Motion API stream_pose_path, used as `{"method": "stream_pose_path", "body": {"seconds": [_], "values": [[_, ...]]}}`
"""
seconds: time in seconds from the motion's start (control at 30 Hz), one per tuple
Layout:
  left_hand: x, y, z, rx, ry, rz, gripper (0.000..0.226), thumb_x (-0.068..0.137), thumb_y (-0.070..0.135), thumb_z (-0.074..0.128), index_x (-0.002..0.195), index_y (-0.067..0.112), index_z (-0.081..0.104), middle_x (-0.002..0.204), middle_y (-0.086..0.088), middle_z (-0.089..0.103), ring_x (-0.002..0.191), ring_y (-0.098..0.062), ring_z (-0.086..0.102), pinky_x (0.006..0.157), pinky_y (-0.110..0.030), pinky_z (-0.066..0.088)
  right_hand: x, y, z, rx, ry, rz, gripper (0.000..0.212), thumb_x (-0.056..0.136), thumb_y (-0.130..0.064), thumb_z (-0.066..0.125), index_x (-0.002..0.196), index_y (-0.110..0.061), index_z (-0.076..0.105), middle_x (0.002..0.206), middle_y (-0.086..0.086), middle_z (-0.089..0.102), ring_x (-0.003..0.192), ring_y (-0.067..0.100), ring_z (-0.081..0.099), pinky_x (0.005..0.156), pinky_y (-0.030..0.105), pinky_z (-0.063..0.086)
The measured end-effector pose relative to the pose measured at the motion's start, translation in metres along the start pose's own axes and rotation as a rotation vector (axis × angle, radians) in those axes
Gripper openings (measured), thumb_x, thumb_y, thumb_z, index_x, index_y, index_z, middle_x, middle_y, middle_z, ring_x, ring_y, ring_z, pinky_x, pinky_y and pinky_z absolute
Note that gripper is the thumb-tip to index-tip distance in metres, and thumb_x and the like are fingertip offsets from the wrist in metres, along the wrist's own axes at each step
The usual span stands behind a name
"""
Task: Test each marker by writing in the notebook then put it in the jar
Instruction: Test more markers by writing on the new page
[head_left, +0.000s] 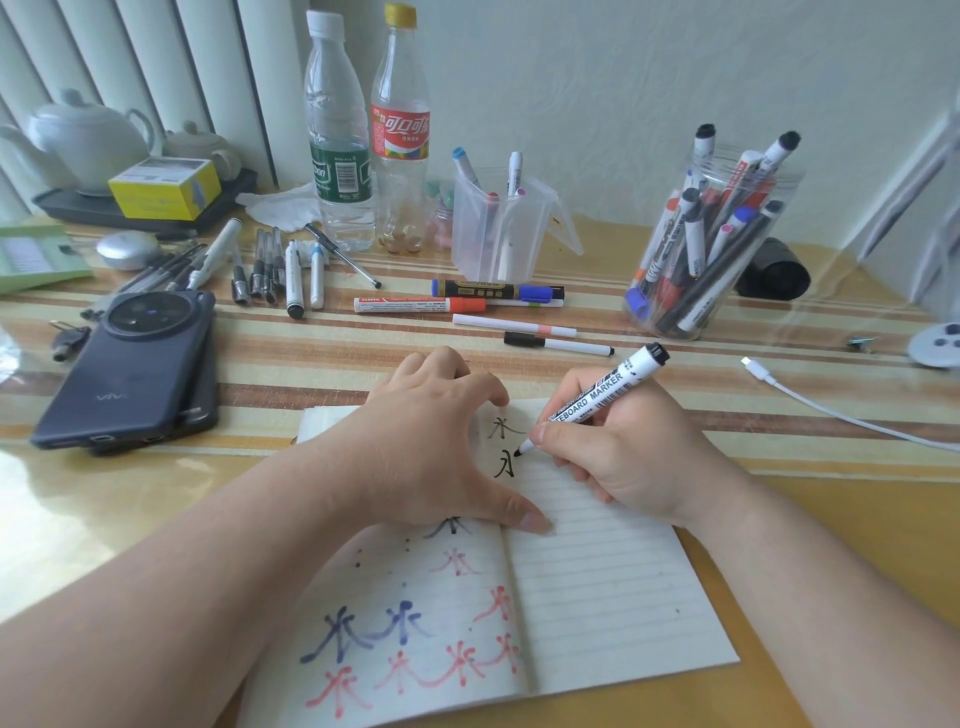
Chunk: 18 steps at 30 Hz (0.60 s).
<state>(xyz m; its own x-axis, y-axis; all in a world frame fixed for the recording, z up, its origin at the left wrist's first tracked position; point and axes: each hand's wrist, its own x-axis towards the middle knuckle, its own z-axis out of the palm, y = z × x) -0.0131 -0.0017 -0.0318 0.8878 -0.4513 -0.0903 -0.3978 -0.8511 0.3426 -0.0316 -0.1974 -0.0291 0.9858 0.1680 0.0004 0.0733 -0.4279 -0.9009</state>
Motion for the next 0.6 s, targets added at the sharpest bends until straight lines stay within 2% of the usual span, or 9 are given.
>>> {"method": "stream_pose_path", "body": {"seconds": [0.2,0.37,0.47,0.53,0.6], "values": [[-0.0008,0.0015,-0.0022,0.006,-0.022,-0.008,0.108,0.043,0.093,0.065,0.137,0.046,0.038,0.127,0.015,0.033,0.124,-0.011,0.028,0.100,-0.028,0.030,-0.0014,-0.0023,-0.0002,-0.029,-0.029,-0.010,0.022,0.085,-0.007,0.073,0.068,-0.017,0.064,0.055,0.001,0.062,0.052,0.015,0.056,0.043,0.019,0.039],[-0.0006,0.0026,-0.0023,0.002,-0.016,-0.007,0.111,0.043,0.093,0.066,0.139,0.046,0.036,0.127,0.017,0.033,0.125,-0.010,0.028,0.102,-0.029,0.031,0.0018,0.0005,-0.0029,-0.015,-0.030,0.028,0.015,0.082,0.000,0.070,0.070,-0.004,0.062,0.052,0.002,0.056,0.049,0.015,0.051,0.042,0.020,0.037],[-0.0013,0.0021,-0.0017,-0.009,0.000,0.006,0.113,0.042,0.093,0.066,0.140,0.046,0.035,0.128,0.017,0.032,0.126,-0.009,0.028,0.105,-0.030,0.031,0.0041,0.0020,-0.0055,-0.053,0.005,0.019,0.015,0.070,-0.010,0.068,0.066,-0.001,0.056,0.052,0.007,0.048,0.050,0.019,0.042,0.046,0.027,0.033],[-0.0022,0.0024,-0.0014,-0.020,0.033,0.046,0.115,0.043,0.091,0.069,0.142,0.046,0.030,0.128,0.018,0.032,0.126,-0.008,0.027,0.107,-0.029,0.031,0.0054,0.0037,-0.0072,0.009,0.047,0.026,0.013,0.064,-0.013,0.063,0.062,-0.004,0.054,0.051,0.009,0.044,0.048,0.019,0.039,0.045,0.027,0.031],[-0.0037,0.0037,-0.0009,-0.074,0.088,0.130,0.122,0.047,0.084,0.075,0.147,0.049,0.014,0.128,0.020,0.032,0.123,-0.004,0.029,0.108,-0.025,0.030,0.0064,0.0068,-0.0098,0.167,0.092,0.030,0.008,0.065,-0.010,0.062,0.062,-0.007,0.055,0.048,0.007,0.042,0.045,0.019,0.036,0.043,0.023,0.028]]}}
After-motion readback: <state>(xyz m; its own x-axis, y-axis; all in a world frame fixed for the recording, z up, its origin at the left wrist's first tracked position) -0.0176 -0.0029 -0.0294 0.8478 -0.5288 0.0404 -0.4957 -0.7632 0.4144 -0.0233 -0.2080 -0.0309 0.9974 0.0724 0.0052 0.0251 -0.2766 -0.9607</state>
